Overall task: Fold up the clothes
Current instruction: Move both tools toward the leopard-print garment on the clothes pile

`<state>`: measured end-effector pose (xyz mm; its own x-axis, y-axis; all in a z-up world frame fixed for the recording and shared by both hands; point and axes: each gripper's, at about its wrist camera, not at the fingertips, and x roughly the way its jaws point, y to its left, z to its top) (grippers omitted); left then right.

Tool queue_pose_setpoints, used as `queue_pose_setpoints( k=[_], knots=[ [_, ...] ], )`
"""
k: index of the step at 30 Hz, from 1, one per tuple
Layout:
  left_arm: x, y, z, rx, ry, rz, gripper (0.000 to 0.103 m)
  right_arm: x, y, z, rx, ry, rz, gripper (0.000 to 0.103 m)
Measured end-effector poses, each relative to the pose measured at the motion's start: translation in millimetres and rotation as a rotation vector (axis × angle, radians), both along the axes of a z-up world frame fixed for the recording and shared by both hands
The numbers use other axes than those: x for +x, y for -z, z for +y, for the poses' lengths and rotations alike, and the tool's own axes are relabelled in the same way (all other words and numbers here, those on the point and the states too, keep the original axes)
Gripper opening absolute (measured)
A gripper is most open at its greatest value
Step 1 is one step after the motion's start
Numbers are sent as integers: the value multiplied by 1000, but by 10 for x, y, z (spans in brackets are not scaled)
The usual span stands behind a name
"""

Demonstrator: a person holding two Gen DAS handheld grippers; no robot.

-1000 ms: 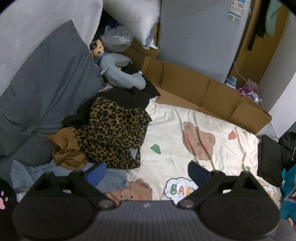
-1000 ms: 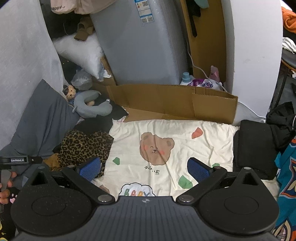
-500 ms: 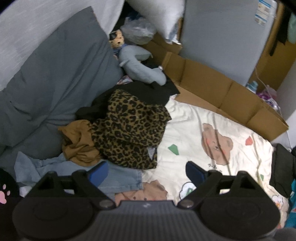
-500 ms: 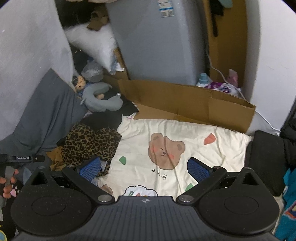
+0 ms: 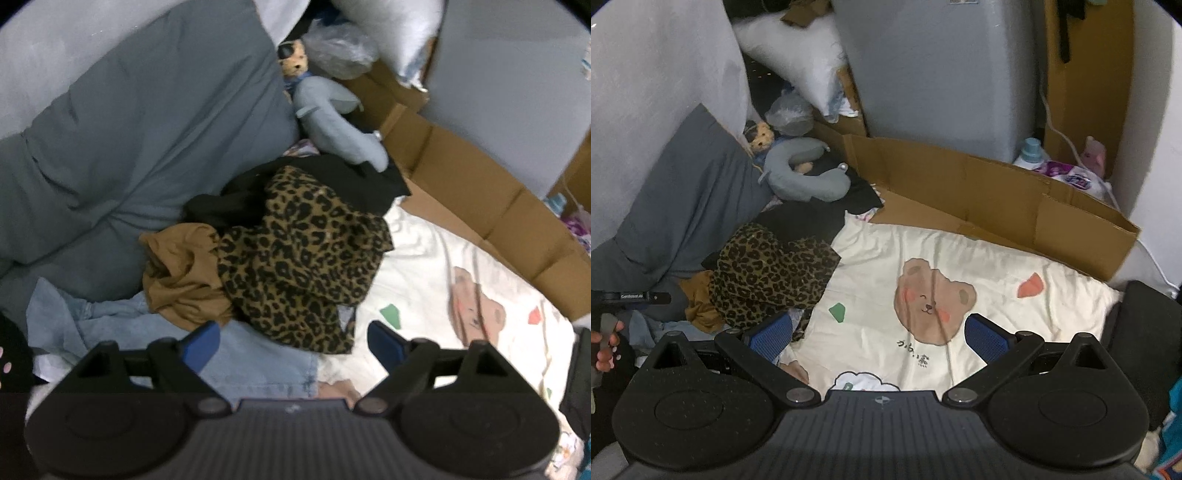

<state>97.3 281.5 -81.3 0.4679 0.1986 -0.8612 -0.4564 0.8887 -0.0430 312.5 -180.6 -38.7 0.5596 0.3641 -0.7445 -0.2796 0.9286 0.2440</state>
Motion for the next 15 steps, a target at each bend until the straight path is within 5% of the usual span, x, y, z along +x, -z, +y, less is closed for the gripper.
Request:
queue_pose_setpoints(
  k=[4, 15],
  knots=[
    [98, 186, 137, -8, -34, -15, 80, 233, 195, 46, 9, -29, 39, 89],
    [400, 897, 373, 26, -70, -36, 80, 590, 1014, 336, 5, -188, 16, 89]
  ],
)
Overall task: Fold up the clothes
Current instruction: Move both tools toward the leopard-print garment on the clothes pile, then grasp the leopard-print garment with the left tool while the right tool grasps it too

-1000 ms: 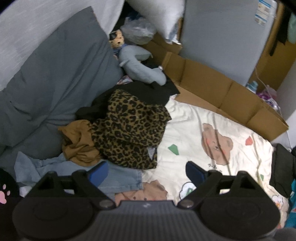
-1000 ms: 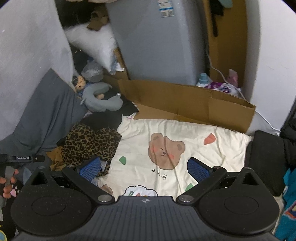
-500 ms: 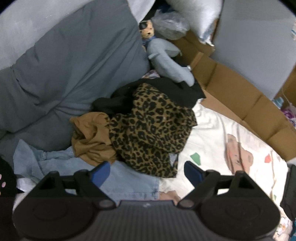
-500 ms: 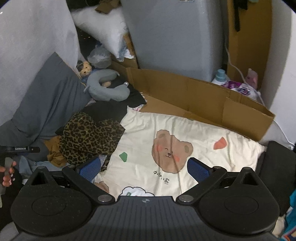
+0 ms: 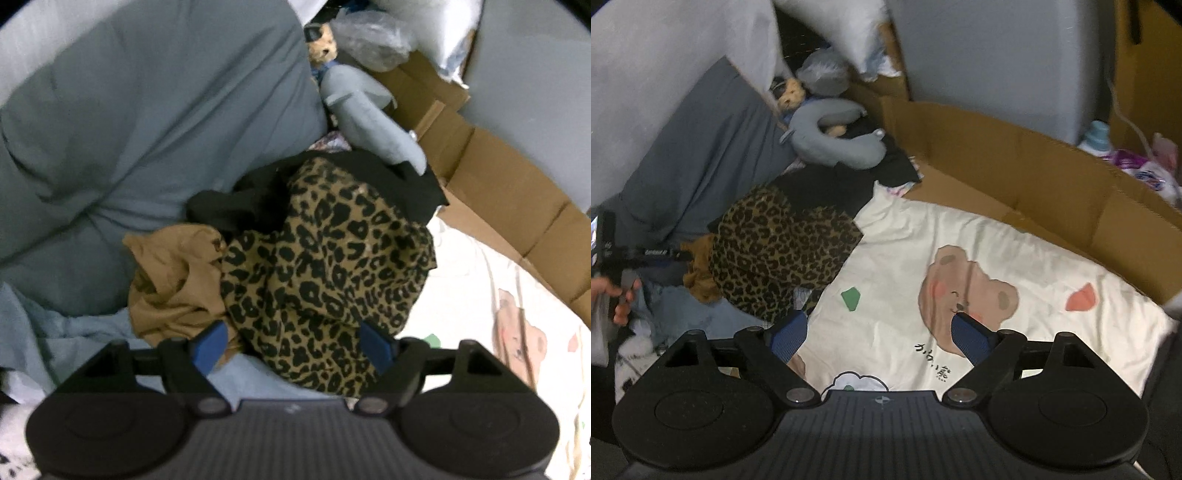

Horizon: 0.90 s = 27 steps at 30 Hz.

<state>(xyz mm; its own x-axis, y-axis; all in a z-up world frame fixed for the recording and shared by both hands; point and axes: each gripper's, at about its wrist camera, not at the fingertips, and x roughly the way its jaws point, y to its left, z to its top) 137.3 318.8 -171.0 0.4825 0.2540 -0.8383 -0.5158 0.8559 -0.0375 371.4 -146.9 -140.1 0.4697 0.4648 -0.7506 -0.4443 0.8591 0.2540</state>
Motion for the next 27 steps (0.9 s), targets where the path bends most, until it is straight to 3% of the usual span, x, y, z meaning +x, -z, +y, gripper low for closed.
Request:
queue_pose_setpoints(
  k=[3, 12, 16, 18, 20, 21, 24, 25, 27],
  knots=[
    [-10, 236, 37, 2, -10, -14, 80, 12, 267, 63, -4, -33, -40, 89],
    [55, 729, 195, 13, -39, -23, 80, -7, 1007, 188, 29, -42, -43, 90],
    [63, 911, 262, 22, -41, -26, 79, -98, 1222, 348, -27, -96, -107, 91],
    [76, 991, 301, 1, -49, -30, 70, -129, 1321, 400, -24, -104, -112, 91],
    [90, 1071, 341, -21, -57, -35, 46, -144, 1425, 439, -8, -101, -104, 91],
    [90, 1087, 347, -23, -60, -39, 42, -148, 1471, 449, 7, -94, -88, 91],
    [77, 1085, 333, -11, -68, -59, 12, -197, 1570, 490, 31, -96, -58, 91],
    [71, 1069, 323, -7, -68, -65, 6, -225, 1588, 511, 28, -108, -59, 91],
    [55, 1008, 284, 0, -60, -78, 4, -277, 1612, 556, 18, -135, -65, 91]
  ],
)
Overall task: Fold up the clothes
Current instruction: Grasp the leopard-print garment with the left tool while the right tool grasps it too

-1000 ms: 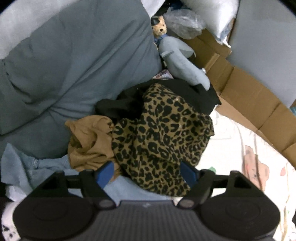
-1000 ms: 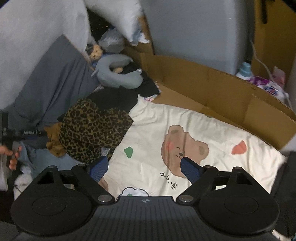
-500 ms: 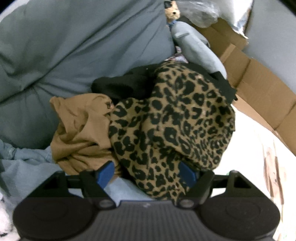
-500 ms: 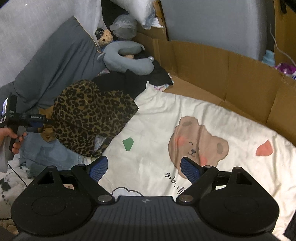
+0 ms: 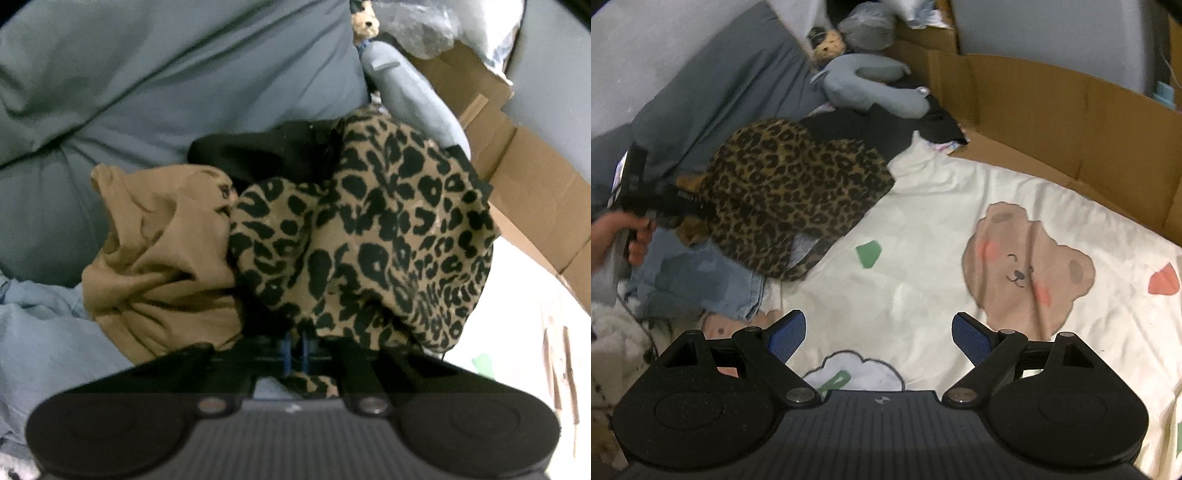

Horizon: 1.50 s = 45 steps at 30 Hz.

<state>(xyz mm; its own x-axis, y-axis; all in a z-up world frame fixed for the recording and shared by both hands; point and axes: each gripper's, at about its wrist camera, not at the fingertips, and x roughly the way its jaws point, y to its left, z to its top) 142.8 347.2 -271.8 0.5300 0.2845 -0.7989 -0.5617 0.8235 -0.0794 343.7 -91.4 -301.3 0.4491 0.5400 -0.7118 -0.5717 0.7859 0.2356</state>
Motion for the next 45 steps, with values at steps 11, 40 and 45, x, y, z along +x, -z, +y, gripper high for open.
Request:
queue_pose_setpoints(
  k=[11, 40, 45],
  knots=[
    [-80, -537, -494, 16, 156, -95, 2, -54, -71, 119, 39, -37, -12, 91],
    [-26, -493, -1993, -277, 575, -79, 1, -297, -13, 603, 148, -145, -132, 81],
    [-101, -473, -2126, -353, 635, -97, 0, -290, 83, 663, 124, -146, -149, 40]
  ],
)
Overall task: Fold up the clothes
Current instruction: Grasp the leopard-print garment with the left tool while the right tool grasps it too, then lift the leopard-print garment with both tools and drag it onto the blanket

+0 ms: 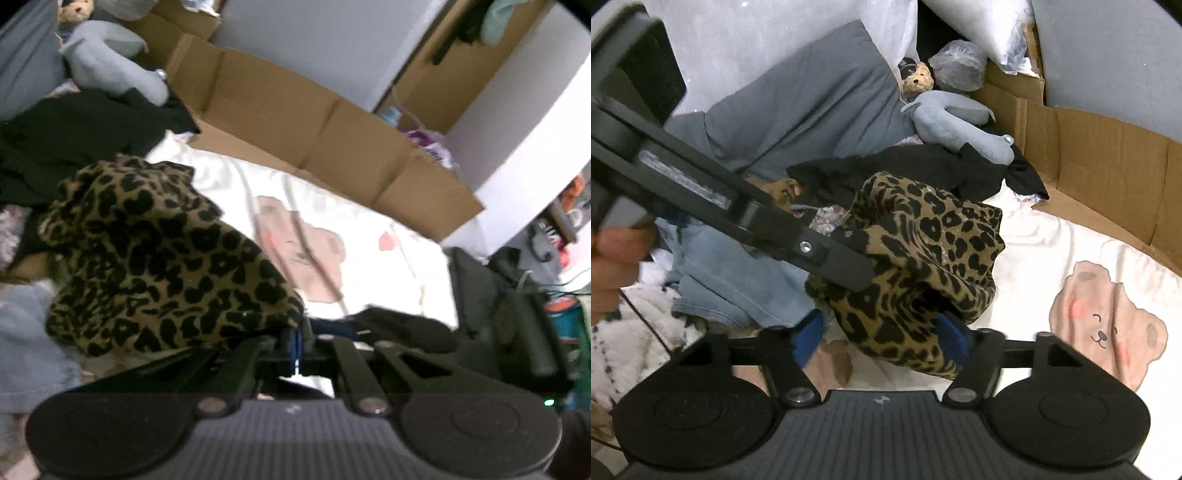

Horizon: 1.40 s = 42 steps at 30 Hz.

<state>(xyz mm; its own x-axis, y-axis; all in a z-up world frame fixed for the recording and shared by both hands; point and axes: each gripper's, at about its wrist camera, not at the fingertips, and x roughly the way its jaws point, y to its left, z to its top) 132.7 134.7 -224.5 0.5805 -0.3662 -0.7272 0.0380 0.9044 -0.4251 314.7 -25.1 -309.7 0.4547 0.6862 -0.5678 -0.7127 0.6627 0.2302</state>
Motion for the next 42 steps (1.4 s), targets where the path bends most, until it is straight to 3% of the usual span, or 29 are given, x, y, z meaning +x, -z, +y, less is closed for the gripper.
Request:
queue_pose_setpoints(
  k=[3, 5, 7, 11, 16, 22, 30, 42],
  knots=[
    [20, 5, -31, -1, 30, 0, 1, 29, 48, -20, 20, 5, 28, 4],
    [32, 25, -13, -19, 35, 18, 3, 40, 70, -79, 30, 26, 37, 1],
    [15, 39, 36, -28, 27, 24, 6, 66, 91, -170, 54, 45, 46, 1],
    [-31, 89, 181, -1, -17, 44, 24, 131, 156, -426, 55, 116, 89, 0],
    [-68, 287, 411, 78, -92, 101, 33, 106, 285, -739, 46, 203, 139, 0],
    [-110, 561, 694, 154, -188, 172, 38, 46, 376, -1133, 28, 317, 182, 0],
    [-81, 820, 848, 213, -220, 228, 43, -71, 491, -1725, 10, 491, 241, 0],
    [37, 896, 821, 250, -208, 207, 48, -312, 548, -2379, -4, 709, 281, 0]
  ],
)
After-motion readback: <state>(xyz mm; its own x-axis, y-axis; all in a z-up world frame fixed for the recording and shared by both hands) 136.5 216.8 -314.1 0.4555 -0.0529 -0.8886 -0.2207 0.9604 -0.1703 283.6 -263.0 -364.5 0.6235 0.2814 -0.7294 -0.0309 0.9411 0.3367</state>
